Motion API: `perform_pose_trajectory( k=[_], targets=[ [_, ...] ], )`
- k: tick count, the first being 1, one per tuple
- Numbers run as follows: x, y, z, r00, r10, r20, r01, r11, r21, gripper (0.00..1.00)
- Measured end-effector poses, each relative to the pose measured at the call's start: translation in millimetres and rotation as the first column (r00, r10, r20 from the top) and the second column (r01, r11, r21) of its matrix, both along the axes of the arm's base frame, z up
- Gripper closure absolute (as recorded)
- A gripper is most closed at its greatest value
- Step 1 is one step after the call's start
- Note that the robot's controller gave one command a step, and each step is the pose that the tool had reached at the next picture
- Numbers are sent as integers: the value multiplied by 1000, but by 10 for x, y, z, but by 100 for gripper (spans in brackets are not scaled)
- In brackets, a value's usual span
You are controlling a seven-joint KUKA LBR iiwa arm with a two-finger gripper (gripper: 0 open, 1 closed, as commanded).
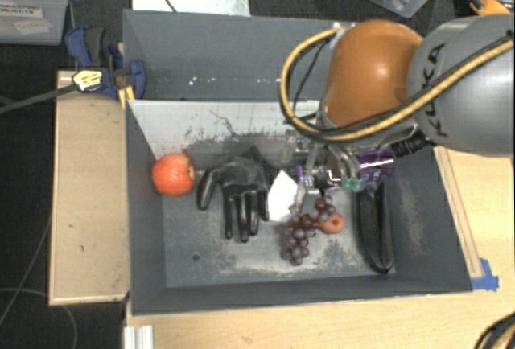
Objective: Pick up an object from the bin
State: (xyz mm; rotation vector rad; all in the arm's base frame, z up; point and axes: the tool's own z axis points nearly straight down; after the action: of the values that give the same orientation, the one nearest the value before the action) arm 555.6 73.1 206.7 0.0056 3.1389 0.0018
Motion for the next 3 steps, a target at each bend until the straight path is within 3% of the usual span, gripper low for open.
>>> perform_pose_trajectory(
  k=[1,2,3],
  targets=[
    [0,0,0,1000,0,0,0,1000,0,0],
    [-124,44,-59,1000,-26,4,26,1000,0,0],
    [-261,-49,-64,987,161,6,-161,987,-2,0]
  ],
)
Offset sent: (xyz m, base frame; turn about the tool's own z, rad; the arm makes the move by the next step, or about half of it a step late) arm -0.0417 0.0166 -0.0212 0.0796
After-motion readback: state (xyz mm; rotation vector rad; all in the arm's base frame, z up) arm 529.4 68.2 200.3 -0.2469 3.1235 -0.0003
